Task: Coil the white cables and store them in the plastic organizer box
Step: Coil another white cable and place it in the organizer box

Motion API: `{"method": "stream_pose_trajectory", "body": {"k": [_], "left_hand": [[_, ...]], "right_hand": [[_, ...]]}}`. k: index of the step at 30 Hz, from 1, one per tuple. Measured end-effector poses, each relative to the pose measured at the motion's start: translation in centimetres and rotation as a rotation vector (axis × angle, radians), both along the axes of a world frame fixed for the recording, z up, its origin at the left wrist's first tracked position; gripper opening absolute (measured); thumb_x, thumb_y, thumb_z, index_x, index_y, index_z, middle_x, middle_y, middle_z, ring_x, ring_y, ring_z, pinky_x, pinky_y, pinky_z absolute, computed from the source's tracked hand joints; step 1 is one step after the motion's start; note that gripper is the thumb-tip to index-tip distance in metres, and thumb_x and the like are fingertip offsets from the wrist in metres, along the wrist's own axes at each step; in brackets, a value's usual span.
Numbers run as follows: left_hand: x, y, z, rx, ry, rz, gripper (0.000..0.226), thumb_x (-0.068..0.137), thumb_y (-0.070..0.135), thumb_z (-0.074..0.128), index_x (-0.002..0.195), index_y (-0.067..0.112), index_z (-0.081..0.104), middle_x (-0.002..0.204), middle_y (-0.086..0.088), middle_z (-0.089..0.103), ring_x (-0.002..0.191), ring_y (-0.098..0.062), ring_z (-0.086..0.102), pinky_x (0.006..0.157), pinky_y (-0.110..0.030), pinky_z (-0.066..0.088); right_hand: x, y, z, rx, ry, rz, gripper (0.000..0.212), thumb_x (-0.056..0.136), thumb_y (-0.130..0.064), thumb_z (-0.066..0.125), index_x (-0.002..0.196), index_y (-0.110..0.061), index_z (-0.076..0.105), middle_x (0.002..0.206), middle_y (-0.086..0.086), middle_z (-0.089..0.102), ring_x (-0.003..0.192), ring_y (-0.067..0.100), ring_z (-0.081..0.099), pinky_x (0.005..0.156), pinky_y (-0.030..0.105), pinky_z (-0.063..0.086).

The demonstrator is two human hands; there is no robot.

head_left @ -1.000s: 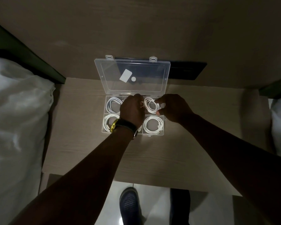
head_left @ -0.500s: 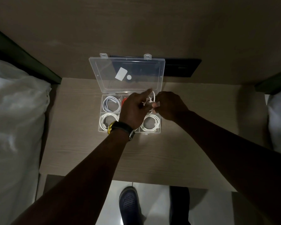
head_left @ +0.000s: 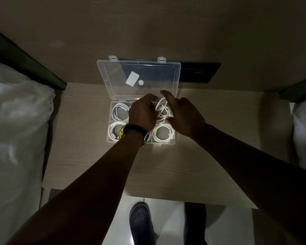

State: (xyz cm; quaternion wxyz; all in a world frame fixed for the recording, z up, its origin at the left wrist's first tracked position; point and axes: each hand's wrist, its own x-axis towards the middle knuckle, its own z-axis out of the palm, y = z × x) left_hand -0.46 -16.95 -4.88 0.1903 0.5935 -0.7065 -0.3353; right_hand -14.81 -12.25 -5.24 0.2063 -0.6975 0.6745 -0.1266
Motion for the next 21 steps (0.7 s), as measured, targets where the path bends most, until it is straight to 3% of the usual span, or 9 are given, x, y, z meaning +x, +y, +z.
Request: {"method": "stream_pose_trajectory", "body": {"k": [2, 5, 9, 13, 15, 19, 21], "left_hand": [[0.0, 0.0, -0.1, 0.019, -0.015, -0.014, 0.017, 0.072, 0.004, 0.072, 0.084, 0.016, 0.068, 0.077, -0.005, 0.072, 0.079, -0.026, 0.067, 0.075, -0.043, 0.055], [0.2, -0.2, -0.2, 0.07, -0.02, -0.026, 0.011, 0.072, 0.004, 0.072, 0.077, 0.012, 0.068, 0.077, -0.008, 0.073, 0.08, -0.03, 0.068, 0.076, -0.045, 0.055], [0.6, -0.5, -0.1, 0.132, -0.014, 0.004, 0.019, 0.072, -0.001, 0.068, 0.084, 0.014, 0.069, 0.085, -0.006, 0.075, 0.086, -0.027, 0.069, 0.08, -0.044, 0.054], [2.0, 0.4, -0.1, 0.168, 0.136, -0.012, 0.028, 0.068, -0.01, 0.071, 0.091, 0.005, 0.068, 0.089, -0.014, 0.071, 0.085, -0.033, 0.068, 0.079, -0.047, 0.056], [2.6, 0.8, -0.3, 0.111, 0.096, -0.031, 0.026, 0.065, -0.005, 0.078, 0.088, 0.003, 0.069, 0.09, -0.014, 0.07, 0.088, -0.035, 0.067, 0.08, -0.045, 0.054], [2.4, 1.5, 0.3, 0.075, -0.001, 0.056, 0.028, 0.065, 0.021, 0.087, 0.085, 0.011, 0.069, 0.086, -0.002, 0.069, 0.085, -0.02, 0.065, 0.078, -0.03, 0.051], [2.1, 1.3, 0.7, 0.104, -0.049, 0.03, 0.032, 0.064, 0.024, 0.087, 0.088, 0.014, 0.068, 0.084, 0.002, 0.069, 0.086, -0.019, 0.065, 0.08, -0.032, 0.051]], "right_hand": [[-0.2, 0.1, 0.0, 0.014, 0.025, 0.042, 0.09, 0.082, -0.018, 0.074, 0.153, -0.021, 0.018, 0.114, 0.012, 0.064, 0.1, 0.03, 0.057, 0.081, 0.035, 0.043], [-0.6, 0.0, 0.0, 0.044, 0.114, 0.117, 0.07, 0.091, -0.027, 0.064, 0.151, -0.017, 0.029, 0.127, 0.014, 0.053, 0.112, 0.032, 0.05, 0.091, 0.04, 0.045], [-0.8, -0.7, 0.3, 0.049, 0.21, 0.215, 0.062, 0.089, -0.04, 0.063, 0.141, -0.013, 0.044, 0.125, 0.015, 0.048, 0.108, 0.033, 0.048, 0.084, 0.044, 0.05], [-0.3, -1.1, 0.3, 0.035, 0.38, 0.313, 0.036, 0.094, -0.036, 0.055, 0.12, -0.012, 0.06, 0.124, 0.01, 0.051, 0.109, 0.033, 0.048, 0.076, 0.041, 0.05], [0.0, -1.4, 0.1, 0.037, 0.404, 0.31, 0.031, 0.094, -0.034, 0.053, 0.111, -0.011, 0.064, 0.124, 0.008, 0.052, 0.109, 0.033, 0.048, 0.073, 0.041, 0.049], [0.7, -1.5, -0.5, 0.024, 0.451, 0.279, 0.021, 0.092, -0.027, 0.056, 0.099, -0.013, 0.069, 0.118, 0.004, 0.054, 0.105, 0.031, 0.05, 0.068, 0.036, 0.048], [1.0, -1.4, -0.9, 0.017, 0.454, 0.247, 0.021, 0.092, -0.028, 0.056, 0.099, -0.013, 0.07, 0.119, 0.004, 0.055, 0.104, 0.03, 0.052, 0.068, 0.036, 0.048]]}}
